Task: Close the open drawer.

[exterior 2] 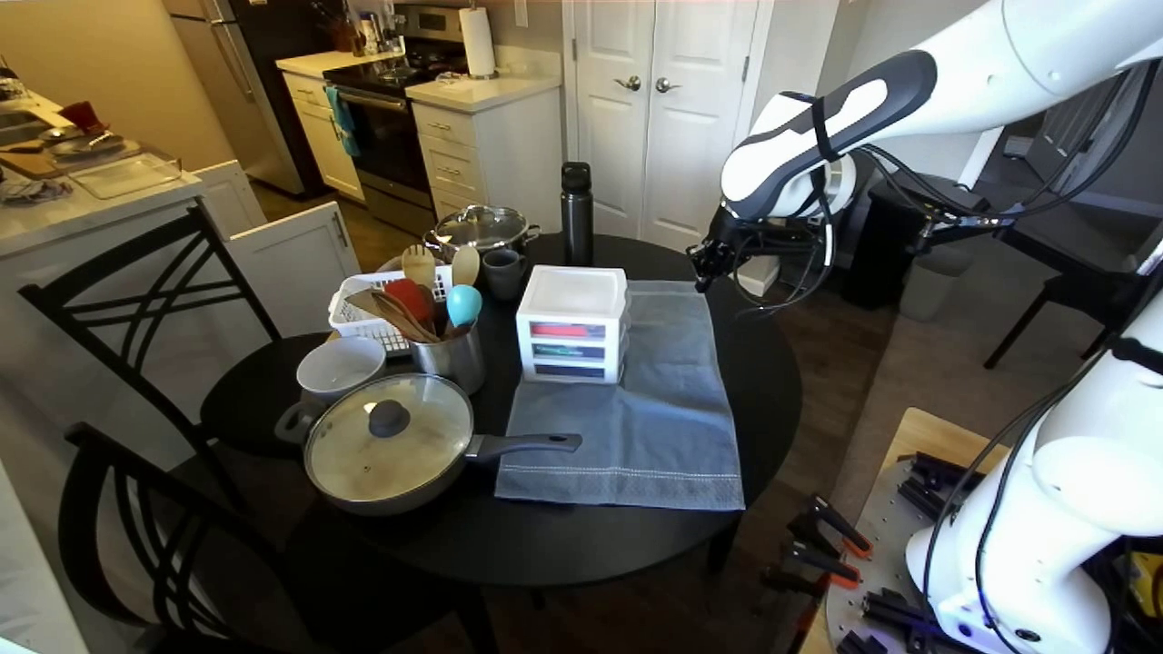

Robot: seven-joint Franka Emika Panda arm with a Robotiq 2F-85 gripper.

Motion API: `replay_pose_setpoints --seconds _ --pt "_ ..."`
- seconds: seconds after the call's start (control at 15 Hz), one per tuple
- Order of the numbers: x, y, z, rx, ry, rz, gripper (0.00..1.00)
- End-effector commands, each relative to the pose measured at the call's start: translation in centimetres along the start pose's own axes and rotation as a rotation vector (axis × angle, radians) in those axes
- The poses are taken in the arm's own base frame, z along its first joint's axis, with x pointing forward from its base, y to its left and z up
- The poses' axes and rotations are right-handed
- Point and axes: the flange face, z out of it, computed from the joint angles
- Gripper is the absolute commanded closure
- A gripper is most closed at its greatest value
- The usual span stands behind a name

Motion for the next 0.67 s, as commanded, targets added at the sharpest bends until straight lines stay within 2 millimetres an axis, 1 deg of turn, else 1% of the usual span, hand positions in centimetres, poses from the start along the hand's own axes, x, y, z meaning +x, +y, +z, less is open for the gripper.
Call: replay_pose_setpoints --seconds 0.0,0.07,0.13,0.27,0.33,0.6 --pt "-0.45 -0.77 -1.96 -0.013 -0.012 0.004 0.79" --pt "-0.09 -0.49 -1.00 -0.003 -0.002 -0.006 0.71" --pt "-0.11 -0.65 -1.25 -0.001 0.001 -0.008 0.91" --pt "-0.12 -0.63 -1.16 -0.002 -0.001 -0.008 0.79" --pt "-0.12 -0.56 -1.09 -0.003 -0.002 -0.006 0.72" --pt "-0.10 -0.48 -1.08 -0.003 -0.002 -0.005 0.71"
